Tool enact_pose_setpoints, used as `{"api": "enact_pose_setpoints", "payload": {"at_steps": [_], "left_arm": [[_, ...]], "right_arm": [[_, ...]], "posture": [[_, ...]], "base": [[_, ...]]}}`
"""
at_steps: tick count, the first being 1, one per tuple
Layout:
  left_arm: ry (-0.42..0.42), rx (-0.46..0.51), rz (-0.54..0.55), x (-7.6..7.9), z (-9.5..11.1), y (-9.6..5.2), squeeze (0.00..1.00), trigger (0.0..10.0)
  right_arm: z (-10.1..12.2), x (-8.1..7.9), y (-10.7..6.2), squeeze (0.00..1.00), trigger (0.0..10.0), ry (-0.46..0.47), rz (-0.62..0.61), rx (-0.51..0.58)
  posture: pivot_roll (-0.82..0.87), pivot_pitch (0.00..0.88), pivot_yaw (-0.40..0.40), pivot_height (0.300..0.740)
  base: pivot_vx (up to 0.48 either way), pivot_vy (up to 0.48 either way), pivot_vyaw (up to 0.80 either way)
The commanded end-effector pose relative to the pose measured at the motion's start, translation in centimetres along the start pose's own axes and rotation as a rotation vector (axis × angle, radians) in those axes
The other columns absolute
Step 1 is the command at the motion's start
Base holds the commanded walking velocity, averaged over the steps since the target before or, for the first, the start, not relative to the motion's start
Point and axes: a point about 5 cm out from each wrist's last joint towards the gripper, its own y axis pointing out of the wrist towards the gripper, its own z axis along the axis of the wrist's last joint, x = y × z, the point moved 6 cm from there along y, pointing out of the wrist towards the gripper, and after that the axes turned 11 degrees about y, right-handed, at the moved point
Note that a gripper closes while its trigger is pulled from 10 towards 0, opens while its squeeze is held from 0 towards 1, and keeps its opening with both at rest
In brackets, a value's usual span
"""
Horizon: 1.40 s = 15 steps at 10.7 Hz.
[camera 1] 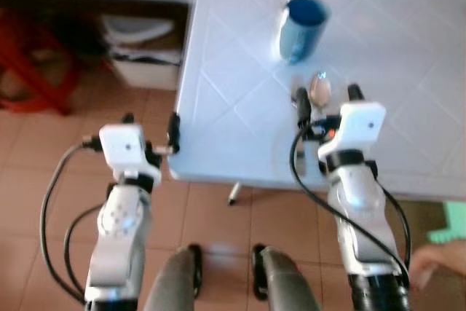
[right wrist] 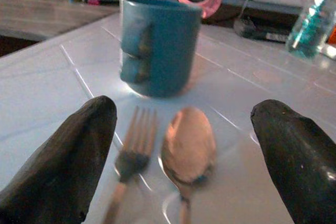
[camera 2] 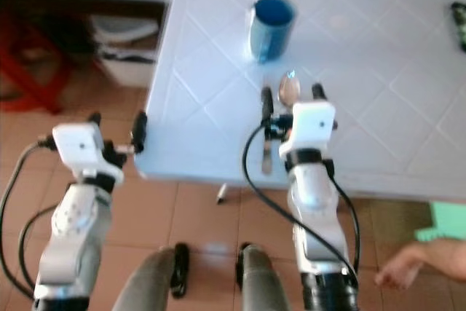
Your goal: Setting the table
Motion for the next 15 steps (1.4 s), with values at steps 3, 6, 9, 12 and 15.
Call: {"api": "enact_pose_setpoints", "payload": {"at_steps": [3,6,9,12,15], "left_arm": [[0.011,0.001,-0.025,0.3,0.1,-0.5,0.0,10.0],[0.025,0.004,-0.02,0.1,-0.2,-0.2,0.0,10.0],[0.027,0.016,-0.032,0.4,-0.2,0.2,0.0,10.0],[0.021,0.019,-0.039,0.3,-0.1,0.3,0.0,10.0],[0.013,0.024,-0.056,0.6,0.0,0.5,0.0,10.0]], "right_arm": [[-2.2,0.8,-0.2,0.0,10.0,0.039,-0.032,-0.108],[-2.5,-0.1,0.9,0.0,10.0,0.043,0.005,-0.124],[-2.4,-1.7,2.7,0.0,10.0,0.054,0.073,-0.138],[-3.8,-2.7,2.6,0.0,10.0,0.088,0.053,-0.217],[-4.4,-2.7,1.7,0.0,10.0,0.124,0.017,-0.268]], "posture": [[-0.04,0.283,-0.011,0.74],[-0.04,0.23,-0.013,0.74],[-0.04,0.219,-0.015,0.74],[-0.03,0.224,-0.016,0.74],[-0.04,0.224,-0.014,0.74]], "base": [[0.0,0.0,0.0],[0.0,0.0,0.0],[0.0,0.0,0.0],[0.0,0.0,0.0],[0.0,0.0,0.0]]}}
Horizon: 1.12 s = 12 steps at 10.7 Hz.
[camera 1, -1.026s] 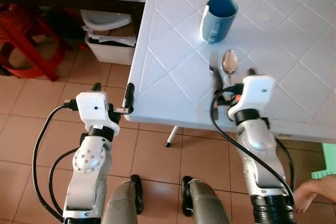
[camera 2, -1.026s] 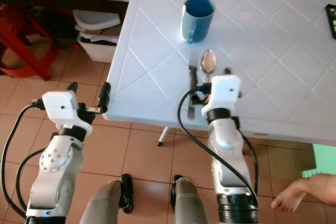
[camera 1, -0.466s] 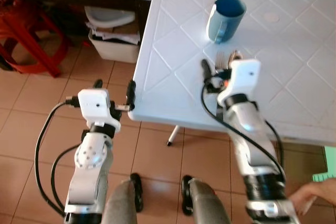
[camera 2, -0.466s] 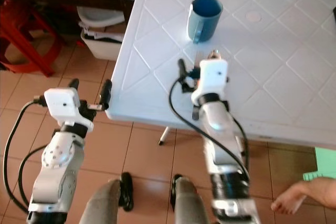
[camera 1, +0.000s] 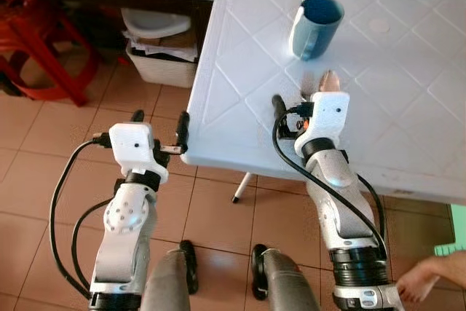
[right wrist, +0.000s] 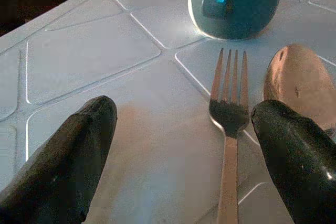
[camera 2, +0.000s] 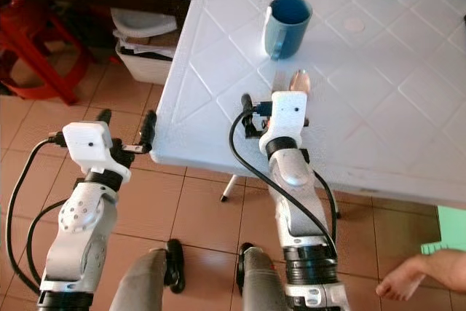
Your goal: Setting the table
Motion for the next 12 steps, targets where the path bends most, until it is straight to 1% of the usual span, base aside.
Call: {"api": "enact_pose_setpoints", "payload": {"at_steps": [1,2,3,5,6,7,8,9,10,12], "left_arm": [[-0.004,-0.01,-0.002,0.0,-0.3,-0.1,0.0,10.0],[-0.004,-0.009,-0.007,0.1,-0.3,-0.1,0.0,10.0],[-0.005,-0.01,-0.013,0.2,-0.4,0.0,0.0,10.0],[-0.007,-0.009,-0.024,0.4,-0.4,-0.1,0.0,10.0],[-0.007,-0.009,-0.029,0.5,-0.4,-0.1,0.0,10.0],[-0.006,-0.009,-0.031,0.5,-0.4,-0.1,0.0,10.0],[-0.005,-0.009,-0.038,0.6,-0.3,-0.1,0.0,10.0],[-0.005,-0.011,-0.045,0.7,-0.4,-0.1,0.0,10.0],[-0.005,-0.013,-0.051,0.8,-0.4,-0.1,0.0,10.0],[-0.004,-0.015,-0.065,1.0,-0.5,-0.1,0.0,10.0]], "right_arm": [[-0.6,0.2,-0.4,0.0,10.0,0.01,-0.014,-0.029],[-0.6,0.1,-0.5,0.0,10.0,0.015,-0.017,-0.039],[-1.0,0.5,-0.6,0.0,10.0,0.036,-0.042,-0.067],[-2.1,1.6,-0.9,0.0,10.0,0.09,-0.11,-0.136],[-2.4,1.9,-1.0,0.0,10.0,0.103,-0.125,-0.153],[-2.8,2.3,-1.1,0.0,6.0,0.127,-0.149,-0.177],[-3.7,3.1,-1.4,0.0,4.4,0.17,-0.203,-0.23],[-4.2,3.5,-1.6,0.0,3.4,0.184,-0.218,-0.256],[-4.6,3.7,-1.8,0.0,0.0,0.202,-0.233,-0.274],[-5.2,3.8,-1.9,0.0,0.0,0.21,-0.235,-0.311]], "posture": [[-0.04,0.226,-0.013,0.74],[-0.05,0.229,-0.013,0.74],[-0.05,0.231,-0.015,0.74],[-0.05,0.232,-0.019,0.74],[-0.05,0.232,-0.019,0.74],[-0.05,0.235,-0.019,0.74],[-0.05,0.237,-0.019,0.74],[-0.05,0.238,-0.018,0.74],[-0.05,0.24,-0.016,0.74],[-0.05,0.24,-0.013,0.74]], "base": [[0.0,0.0,0.0],[0.0,0.0,0.0],[0.0,0.0,0.0],[0.0,0.0,0.0],[0.0,0.0,0.0],[0.0,0.0,0.0],[0.0,0.0,0.0],[0.0,0.0,0.0],[0.0,0.0,0.0],[0.0,0.0,0.0]]}}
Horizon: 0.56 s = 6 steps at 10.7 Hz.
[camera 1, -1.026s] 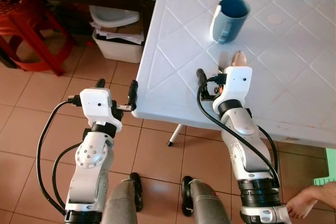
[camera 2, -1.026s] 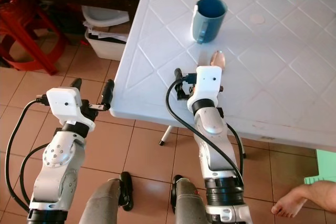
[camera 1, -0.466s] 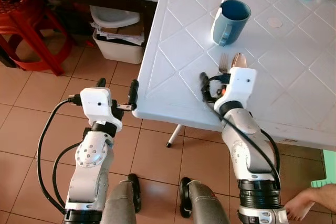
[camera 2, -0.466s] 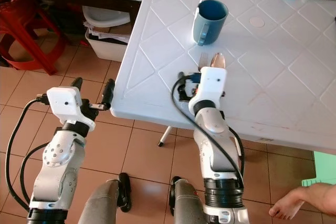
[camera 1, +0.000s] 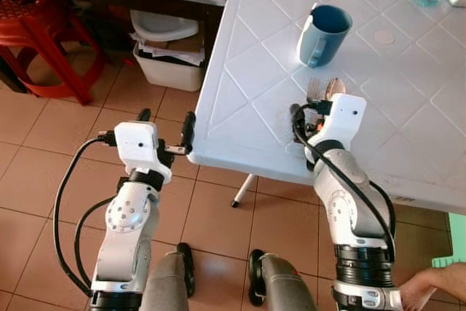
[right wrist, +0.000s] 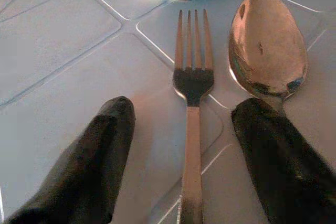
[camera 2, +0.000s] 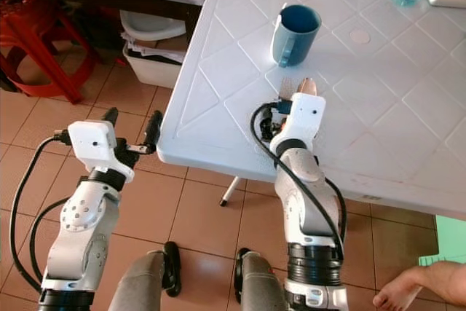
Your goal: Setting the table
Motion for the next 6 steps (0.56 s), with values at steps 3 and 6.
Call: {"api": "enact_pose_setpoints", "payload": {"at_steps": [3,6], "left_arm": [[-0.001,-0.029,-0.042,0.7,-0.7,-0.2,0.0,10.0],[-0.004,-0.036,-0.056,0.9,-0.8,-0.1,0.0,10.0]], "right_arm": [[-4.8,2.5,-0.3,0.0,0.0,-0.01,-0.079,-0.216],[-5.1,3.7,0.2,0.0,0.0,-0.089,-0.071,-0.243]], "posture": [[-0.05,0.236,-0.009,0.74],[-0.05,0.238,-0.008,0.74]], "base": [[0.0,0.0,0.0],[0.0,0.0,0.0]]}}
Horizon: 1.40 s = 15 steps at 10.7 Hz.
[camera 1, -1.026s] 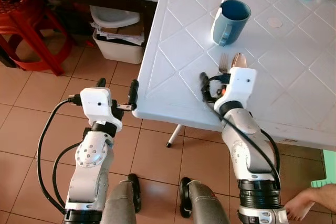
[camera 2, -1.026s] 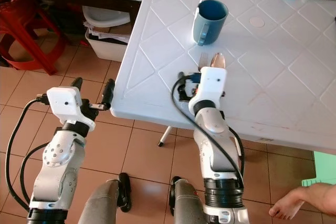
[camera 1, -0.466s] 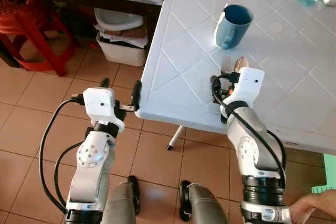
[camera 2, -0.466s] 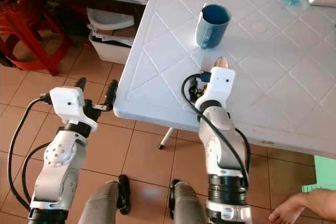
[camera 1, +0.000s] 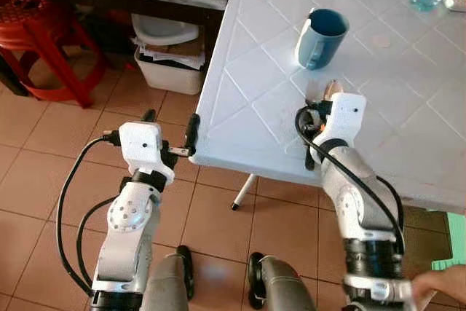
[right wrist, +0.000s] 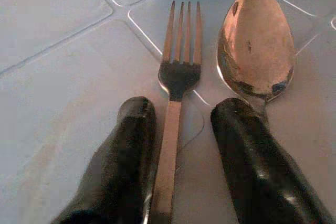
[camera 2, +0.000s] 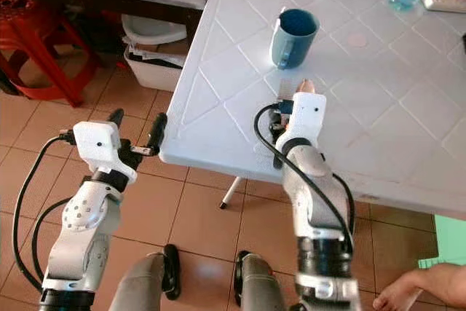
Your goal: Setting the table
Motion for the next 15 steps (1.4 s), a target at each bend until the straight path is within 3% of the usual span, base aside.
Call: {"api": "enact_pose_setpoints", "payload": {"at_steps": [1,6,9,12,13,14,15], "left_arm": [[-0.004,-0.028,-0.026,0.5,-0.7,-0.2,0.0,10.0],[-0.004,-0.04,-0.034,0.6,-0.9,-0.4,0.0,10.0],[0.017,-0.115,0.076,-0.5,-2.1,-0.3,0.0,10.0],[0.019,-0.156,0.116,-1.2,-2.9,-0.7,0.0,10.0],[0.011,-0.169,0.107,-1.0,-3.2,-0.9,0.0,10.0],[0.005,-0.169,0.103,-1.0,-3.2,-0.8,0.0,10.0],[0.002,-0.159,0.109,-1.1,-2.9,-0.4,0.0,10.0]], "right_arm": [[-5.4,2.0,-0.2,0.0,0.0,0.005,-0.06,-0.193],[-6.6,2.1,-0.6,0.0,0.0,0.016,-0.057,-0.224],[-6.7,3.2,-1.0,0.0,0.0,0.022,-0.086,-0.212],[-6.9,2.8,-1.3,0.0,0.0,0.023,-0.07,-0.206],[-6.6,1.8,-1.4,0.0,4.1,0.015,-0.015,-0.181],[-6.3,1.2,-1.3,0.0,10.0,0.013,0.018,-0.166],[-5.4,0.9,-1.1,0.0,10.0,0.006,0.03,-0.126]], "posture": [[-0.05,0.24,-0.007,0.74],[-0.05,0.246,-0.005,0.74],[-0.06,0.247,-0.009,0.74],[-0.06,0.252,-0.003,0.74],[-0.06,0.247,-0.003,0.74],[-0.06,0.245,-0.005,0.74],[-0.06,0.241,-0.007,0.74]], "base": [[0.0,0.0,0.0],[0.0,0.0,0.0],[0.0,0.0,0.0],[0.0,0.0,0.0],[0.0,0.48,0.0],[0.0,0.48,0.0],[0.0,0.48,0.0]]}}
